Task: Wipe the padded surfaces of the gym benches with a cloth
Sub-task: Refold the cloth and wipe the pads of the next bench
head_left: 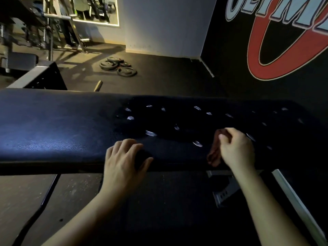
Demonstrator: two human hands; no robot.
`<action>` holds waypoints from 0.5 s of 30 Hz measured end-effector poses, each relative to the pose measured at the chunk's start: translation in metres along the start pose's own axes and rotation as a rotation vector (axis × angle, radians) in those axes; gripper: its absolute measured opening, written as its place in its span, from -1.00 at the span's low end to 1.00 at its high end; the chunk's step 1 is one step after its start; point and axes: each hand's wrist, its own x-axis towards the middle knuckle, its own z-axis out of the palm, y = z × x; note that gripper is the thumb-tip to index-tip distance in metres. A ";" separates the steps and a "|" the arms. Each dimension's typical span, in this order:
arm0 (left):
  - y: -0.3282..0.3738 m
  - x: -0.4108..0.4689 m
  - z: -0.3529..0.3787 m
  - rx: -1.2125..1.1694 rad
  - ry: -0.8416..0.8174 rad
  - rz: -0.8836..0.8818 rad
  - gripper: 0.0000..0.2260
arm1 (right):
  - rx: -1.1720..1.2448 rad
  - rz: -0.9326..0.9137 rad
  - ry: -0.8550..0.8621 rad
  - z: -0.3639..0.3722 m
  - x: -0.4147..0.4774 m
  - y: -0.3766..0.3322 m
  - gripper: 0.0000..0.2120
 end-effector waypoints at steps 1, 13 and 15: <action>-0.008 -0.004 0.001 0.040 0.003 0.008 -0.52 | -0.118 0.052 -0.010 -0.003 0.005 0.006 -0.74; -0.061 -0.016 0.002 0.144 -0.028 0.029 -0.32 | -0.216 -0.269 -0.223 0.094 -0.060 -0.156 -0.85; -0.061 -0.016 0.002 0.145 -0.030 0.041 -0.33 | -0.185 -0.386 -0.290 0.099 -0.076 -0.168 -0.82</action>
